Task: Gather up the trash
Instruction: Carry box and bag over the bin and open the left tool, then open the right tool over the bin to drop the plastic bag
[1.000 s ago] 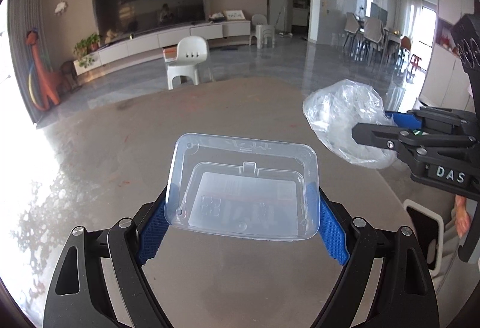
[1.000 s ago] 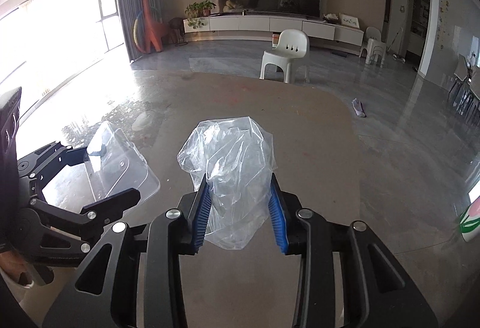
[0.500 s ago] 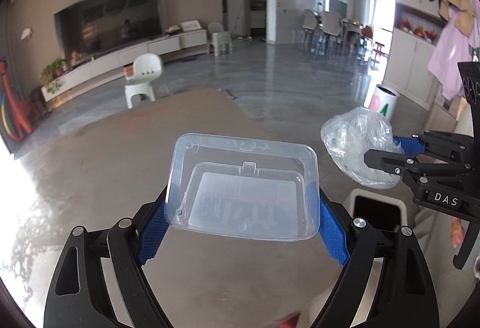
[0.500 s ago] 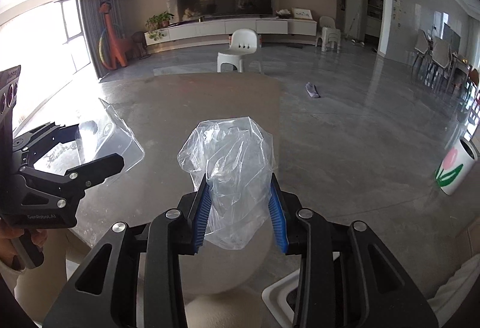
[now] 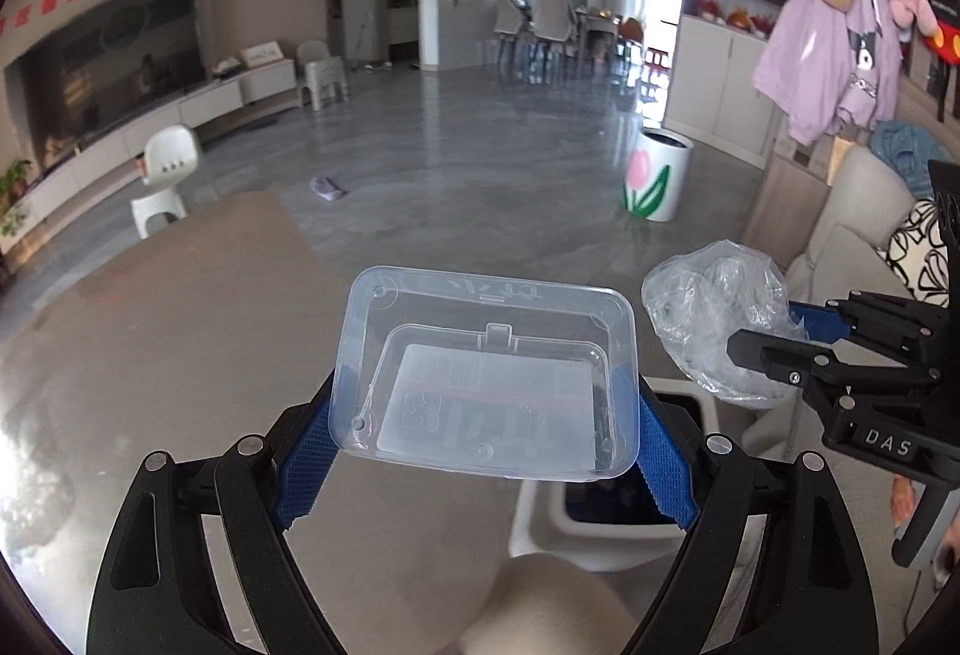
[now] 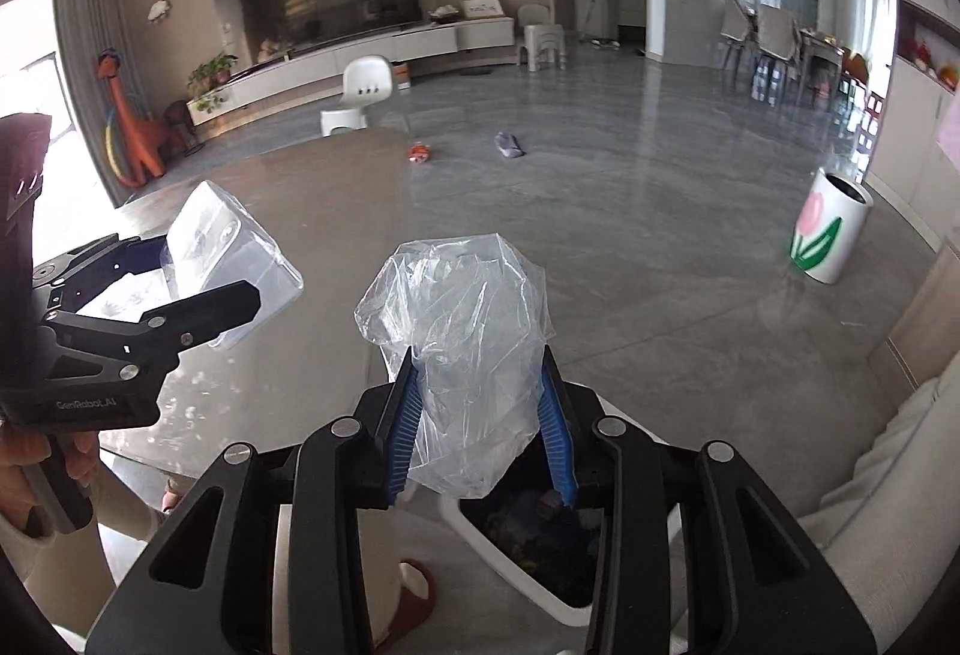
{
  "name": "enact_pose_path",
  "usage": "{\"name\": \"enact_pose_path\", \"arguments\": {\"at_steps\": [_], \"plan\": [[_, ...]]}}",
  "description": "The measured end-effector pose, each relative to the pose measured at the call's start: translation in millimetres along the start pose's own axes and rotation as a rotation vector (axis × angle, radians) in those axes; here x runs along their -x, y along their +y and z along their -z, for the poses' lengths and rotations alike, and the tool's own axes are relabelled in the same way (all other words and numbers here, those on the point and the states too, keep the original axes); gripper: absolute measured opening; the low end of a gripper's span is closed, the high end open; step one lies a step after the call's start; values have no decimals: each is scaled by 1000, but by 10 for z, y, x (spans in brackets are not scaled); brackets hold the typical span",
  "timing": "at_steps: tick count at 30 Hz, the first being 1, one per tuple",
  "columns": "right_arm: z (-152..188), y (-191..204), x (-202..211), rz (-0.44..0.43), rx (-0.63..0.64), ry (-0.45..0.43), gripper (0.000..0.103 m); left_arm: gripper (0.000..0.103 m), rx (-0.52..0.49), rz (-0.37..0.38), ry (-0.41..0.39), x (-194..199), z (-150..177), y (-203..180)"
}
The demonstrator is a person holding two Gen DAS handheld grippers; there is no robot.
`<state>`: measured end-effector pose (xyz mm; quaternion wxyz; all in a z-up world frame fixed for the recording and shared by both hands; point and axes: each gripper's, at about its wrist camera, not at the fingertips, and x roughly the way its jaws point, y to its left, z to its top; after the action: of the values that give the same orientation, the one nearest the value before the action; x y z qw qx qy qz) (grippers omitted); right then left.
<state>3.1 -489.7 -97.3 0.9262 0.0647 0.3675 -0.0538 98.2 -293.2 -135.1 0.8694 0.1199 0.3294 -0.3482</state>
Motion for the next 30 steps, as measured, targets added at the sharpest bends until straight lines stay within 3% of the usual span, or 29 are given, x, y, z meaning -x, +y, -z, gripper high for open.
{"name": "enact_pose_path", "arguments": {"at_steps": [12,15,30], "plan": [[319,-532,-21,85,-92,39,38,87,-122,150,162,-642,87,-733],[371,-608,-18,92,-105,45,38,98,-154,80,219,-819,85,-860],[435,-687,-128,79,-128,78,39,98,-155,68,220,-856,16,-889]]}}
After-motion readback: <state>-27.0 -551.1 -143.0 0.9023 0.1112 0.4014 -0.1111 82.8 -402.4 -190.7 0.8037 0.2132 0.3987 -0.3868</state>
